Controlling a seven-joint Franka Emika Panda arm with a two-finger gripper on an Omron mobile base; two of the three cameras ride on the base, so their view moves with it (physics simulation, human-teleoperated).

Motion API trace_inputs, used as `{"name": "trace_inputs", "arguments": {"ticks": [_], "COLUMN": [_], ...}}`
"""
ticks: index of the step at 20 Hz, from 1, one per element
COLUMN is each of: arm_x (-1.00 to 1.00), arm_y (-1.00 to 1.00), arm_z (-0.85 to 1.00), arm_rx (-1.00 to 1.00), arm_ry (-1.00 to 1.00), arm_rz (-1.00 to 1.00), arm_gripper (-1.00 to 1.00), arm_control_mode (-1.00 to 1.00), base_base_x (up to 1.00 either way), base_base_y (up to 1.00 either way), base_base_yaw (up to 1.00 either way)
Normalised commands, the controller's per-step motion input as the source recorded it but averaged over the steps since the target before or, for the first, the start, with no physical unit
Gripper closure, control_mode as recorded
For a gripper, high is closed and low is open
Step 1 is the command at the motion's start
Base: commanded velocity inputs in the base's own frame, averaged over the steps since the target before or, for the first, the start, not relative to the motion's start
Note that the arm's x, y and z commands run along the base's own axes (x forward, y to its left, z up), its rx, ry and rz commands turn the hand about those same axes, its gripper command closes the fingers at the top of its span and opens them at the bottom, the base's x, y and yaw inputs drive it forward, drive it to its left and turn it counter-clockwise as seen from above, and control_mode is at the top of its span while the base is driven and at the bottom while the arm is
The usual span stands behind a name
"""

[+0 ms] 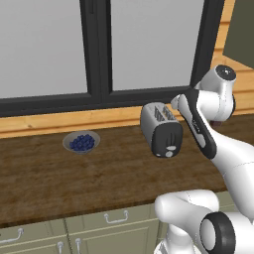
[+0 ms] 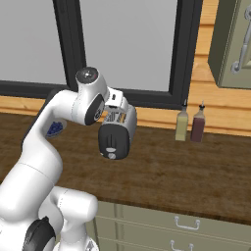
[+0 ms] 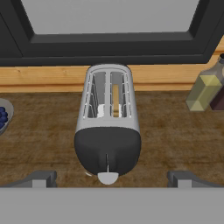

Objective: Start the toaster. Once the lever pops up, take the bread to the plate on the dining counter.

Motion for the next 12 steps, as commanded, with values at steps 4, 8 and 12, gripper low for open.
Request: {"name": "trace_inputs", "arguments": {"ticks": [4, 8, 12], "arm_x": [0.00, 0.00, 0.00], "arm_y": [0.00, 0.00, 0.00], "arm_z": [0.00, 0.00, 0.00], "arm_rx": [0.00, 0.00, 0.00], "arm_ry": [0.00, 0.00, 0.00], "arm_rz": [0.00, 0.00, 0.00], "arm_gripper": [-1.00, -1.00, -1.00], "arm_control_mode": [-1.00, -1.00, -1.00], "base_base_x": [0.00, 0.00, 0.00], "base_base_y": [0.00, 0.00, 0.00], "base_base_yaw": [0.00, 0.00, 0.00]}}
